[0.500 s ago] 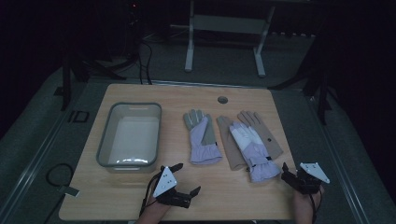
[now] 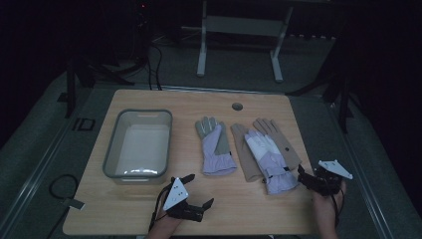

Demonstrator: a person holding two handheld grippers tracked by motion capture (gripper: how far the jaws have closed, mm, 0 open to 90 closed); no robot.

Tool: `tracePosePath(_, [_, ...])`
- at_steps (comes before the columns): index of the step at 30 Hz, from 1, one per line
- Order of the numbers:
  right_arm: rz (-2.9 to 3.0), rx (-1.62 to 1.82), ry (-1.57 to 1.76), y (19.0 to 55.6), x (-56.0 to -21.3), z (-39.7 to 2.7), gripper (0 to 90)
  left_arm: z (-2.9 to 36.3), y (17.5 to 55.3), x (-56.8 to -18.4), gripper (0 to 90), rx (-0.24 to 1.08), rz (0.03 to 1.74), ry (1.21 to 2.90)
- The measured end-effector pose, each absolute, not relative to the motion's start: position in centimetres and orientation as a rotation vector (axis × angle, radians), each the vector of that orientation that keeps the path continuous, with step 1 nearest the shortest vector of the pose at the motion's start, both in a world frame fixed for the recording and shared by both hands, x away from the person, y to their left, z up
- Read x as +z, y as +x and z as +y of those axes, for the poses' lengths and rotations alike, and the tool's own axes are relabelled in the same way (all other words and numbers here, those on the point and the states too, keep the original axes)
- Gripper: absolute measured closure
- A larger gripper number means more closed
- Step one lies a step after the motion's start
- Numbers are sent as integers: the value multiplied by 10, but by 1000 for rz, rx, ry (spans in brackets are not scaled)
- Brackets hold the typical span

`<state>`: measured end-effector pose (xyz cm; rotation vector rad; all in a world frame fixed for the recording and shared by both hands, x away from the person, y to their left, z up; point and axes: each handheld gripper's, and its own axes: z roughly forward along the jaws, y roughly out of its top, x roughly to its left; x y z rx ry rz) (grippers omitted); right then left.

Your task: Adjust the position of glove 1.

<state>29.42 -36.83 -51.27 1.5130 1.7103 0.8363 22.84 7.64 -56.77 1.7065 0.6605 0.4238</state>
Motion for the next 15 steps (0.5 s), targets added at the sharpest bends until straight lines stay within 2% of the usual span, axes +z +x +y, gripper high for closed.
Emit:
tracePosePath(5, [1743,896,1519,307,-496,-357,156,76,228,-568,0,421,660,1706])
tracePosePath(8, [1740,963,1502,317,-479,-344,106,77,228,-568,0,421,662,1701])
tracePosePath(15, [1805,1002,1458,332,-459,-323,106,76,228,-568,0,421,661,1703])
